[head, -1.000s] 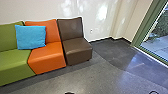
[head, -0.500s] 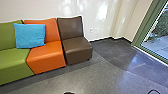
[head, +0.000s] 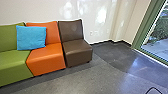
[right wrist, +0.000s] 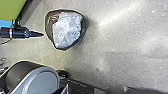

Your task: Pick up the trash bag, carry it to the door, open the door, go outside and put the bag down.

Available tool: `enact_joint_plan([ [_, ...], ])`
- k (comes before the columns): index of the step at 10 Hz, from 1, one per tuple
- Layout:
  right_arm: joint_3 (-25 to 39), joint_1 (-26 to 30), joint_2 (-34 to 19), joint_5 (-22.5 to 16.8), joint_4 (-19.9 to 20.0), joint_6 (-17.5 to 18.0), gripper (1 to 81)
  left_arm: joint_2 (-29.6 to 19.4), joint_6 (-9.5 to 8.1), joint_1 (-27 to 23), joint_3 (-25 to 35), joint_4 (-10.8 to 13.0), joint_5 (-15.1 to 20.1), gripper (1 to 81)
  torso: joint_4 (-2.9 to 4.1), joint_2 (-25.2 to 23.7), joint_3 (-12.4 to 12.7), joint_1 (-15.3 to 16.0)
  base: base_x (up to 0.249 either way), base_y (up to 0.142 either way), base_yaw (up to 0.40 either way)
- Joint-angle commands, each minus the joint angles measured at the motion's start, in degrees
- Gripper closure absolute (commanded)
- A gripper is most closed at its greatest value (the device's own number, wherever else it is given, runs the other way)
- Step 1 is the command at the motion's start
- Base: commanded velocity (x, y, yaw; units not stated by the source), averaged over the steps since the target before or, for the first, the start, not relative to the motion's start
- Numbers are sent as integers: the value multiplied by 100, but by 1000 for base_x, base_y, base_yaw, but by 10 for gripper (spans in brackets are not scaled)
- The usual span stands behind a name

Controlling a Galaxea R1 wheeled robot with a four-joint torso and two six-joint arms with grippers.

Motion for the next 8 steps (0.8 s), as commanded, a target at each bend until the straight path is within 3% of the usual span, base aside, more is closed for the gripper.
enact_joint_plan([
  [1,150,514,-261,-379,184,14,10,-34,11,-878,-1,-196,551,10,0,-566,-417,365,0,0,0],
  [5,185,637,-261,-406,201,14,10,27,2,-1116,-2,-222,560,10,0,-1261,-1055,797,0,0,0],
  [6,185,699,-252,-414,236,14,10,27,2,-1168,-2,-222,559,10,0,-1467,-712,928,0,0,0],
  [8,221,751,-217,-423,263,14,10,71,11,-1301,-1,-240,524,10,0,-1810,-983,1151,0,0,0],
])
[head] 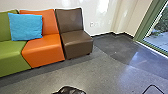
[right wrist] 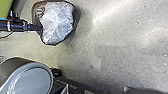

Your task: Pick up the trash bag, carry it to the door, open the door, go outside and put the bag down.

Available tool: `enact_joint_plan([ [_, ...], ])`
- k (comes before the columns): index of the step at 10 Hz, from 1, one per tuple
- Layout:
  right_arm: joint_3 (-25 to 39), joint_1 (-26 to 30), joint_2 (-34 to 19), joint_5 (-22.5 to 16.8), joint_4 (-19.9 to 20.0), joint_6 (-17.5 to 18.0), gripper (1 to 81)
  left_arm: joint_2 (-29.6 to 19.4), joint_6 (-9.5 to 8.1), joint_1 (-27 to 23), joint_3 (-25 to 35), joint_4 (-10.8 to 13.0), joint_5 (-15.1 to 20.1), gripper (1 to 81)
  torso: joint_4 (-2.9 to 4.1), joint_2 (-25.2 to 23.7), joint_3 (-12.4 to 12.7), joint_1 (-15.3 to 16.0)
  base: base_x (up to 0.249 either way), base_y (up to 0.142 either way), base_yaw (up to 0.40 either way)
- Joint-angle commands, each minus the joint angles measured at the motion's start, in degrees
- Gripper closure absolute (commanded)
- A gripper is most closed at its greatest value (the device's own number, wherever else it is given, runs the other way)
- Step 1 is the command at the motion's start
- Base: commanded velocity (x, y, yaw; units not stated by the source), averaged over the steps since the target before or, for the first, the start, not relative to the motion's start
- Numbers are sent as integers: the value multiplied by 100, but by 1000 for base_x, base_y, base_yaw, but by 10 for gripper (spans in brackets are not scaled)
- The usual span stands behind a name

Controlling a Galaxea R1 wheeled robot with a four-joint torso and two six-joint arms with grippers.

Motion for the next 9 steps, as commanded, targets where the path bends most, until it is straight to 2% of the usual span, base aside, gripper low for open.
enact_joint_plan([
  [1,184,500,-235,-386,196,3,10,22,14,-806,10,-119,242,10,0,-566,2,365,0,0,0],
  [6,157,606,-182,-386,205,12,10,260,22,-517,-24,-75,-470,10,0,-1541,-42,972,0,0,0],
  [7,157,615,-173,-386,231,12,10,312,22,-491,-102,-57,-470,10,-254,-1642,-1067,1239,0,0,0],
  [8,157,615,-165,-386,240,12,10,313,22,-464,-130,-75,-470,10,-11,-1642,-592,1206,0,0,0],
  [9,148,606,-139,-386,232,3,10,313,22,-429,-130,-57,-470,10,-33,-1642,-673,1239,0,0,0],
])
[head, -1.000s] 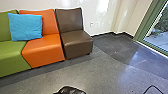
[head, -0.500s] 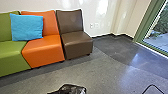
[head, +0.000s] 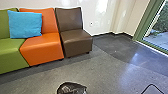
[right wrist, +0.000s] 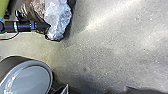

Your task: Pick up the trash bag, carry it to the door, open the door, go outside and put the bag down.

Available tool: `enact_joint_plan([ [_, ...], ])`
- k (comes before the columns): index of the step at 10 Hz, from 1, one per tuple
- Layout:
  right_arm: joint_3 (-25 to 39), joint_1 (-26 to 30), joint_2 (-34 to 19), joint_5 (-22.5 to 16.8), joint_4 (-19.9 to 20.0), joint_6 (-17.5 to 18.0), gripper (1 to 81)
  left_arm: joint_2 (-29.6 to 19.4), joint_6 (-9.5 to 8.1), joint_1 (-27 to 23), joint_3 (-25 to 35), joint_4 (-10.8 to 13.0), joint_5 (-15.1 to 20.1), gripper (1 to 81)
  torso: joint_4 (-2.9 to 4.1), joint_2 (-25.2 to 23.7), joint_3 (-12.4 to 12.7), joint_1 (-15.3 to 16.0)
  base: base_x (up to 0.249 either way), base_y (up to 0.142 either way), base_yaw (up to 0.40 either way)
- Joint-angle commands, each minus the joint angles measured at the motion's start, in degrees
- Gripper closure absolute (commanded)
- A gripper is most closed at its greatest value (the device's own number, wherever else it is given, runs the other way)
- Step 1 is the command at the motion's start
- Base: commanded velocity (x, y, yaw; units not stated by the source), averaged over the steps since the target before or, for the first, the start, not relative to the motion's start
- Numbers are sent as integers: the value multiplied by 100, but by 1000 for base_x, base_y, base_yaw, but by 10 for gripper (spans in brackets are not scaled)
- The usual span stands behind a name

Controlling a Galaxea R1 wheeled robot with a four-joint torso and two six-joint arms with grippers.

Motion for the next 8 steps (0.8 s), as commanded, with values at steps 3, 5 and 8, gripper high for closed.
enact_joint_plan([
  [3,39,524,-85,-349,170,-1,10,-7,20,-469,-178,-51,167,10,0,-41,-223,70,0,0,0],
  [5,-49,516,-23,-455,170,-1,10,11,20,-356,-267,-51,167,10,0,-85,-273,96,0,0,0],
  [8,-58,498,47,-446,170,-1,10,28,20,-276,-337,-51,150,10,0,-87,-267,99,0,0,0],
])
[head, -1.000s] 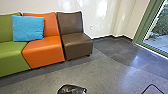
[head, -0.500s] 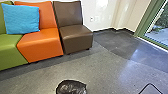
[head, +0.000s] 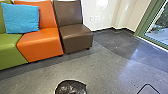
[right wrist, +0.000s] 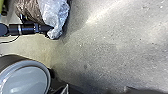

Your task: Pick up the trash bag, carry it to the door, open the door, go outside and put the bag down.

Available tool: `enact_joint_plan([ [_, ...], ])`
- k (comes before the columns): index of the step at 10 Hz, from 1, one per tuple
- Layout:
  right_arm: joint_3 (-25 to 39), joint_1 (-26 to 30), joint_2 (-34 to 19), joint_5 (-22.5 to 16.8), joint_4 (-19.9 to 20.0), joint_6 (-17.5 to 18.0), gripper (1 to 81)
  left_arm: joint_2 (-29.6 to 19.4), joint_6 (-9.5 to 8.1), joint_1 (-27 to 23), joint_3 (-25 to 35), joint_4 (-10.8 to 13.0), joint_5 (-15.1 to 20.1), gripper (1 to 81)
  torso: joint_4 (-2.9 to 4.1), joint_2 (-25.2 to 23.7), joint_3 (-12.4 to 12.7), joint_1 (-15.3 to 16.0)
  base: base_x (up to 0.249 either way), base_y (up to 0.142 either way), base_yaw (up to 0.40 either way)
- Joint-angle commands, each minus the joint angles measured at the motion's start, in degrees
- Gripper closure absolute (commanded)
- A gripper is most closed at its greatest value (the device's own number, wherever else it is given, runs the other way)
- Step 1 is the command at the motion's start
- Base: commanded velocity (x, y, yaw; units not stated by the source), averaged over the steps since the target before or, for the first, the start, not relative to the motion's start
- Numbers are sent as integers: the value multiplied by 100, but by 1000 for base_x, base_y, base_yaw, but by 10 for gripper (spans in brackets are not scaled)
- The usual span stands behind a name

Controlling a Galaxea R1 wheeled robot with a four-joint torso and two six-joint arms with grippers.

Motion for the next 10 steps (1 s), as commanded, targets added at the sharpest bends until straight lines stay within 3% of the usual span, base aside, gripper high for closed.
enact_joint_plan([
  [1,129,459,-246,-376,159,0,10,-52,0,-477,-83,-51,369,10,0,0,0,0,0,0,0],
  [10,129,415,-272,-377,133,0,10,-52,27,-371,-92,-51,369,10,0,0,0,0,0,0,0],
])
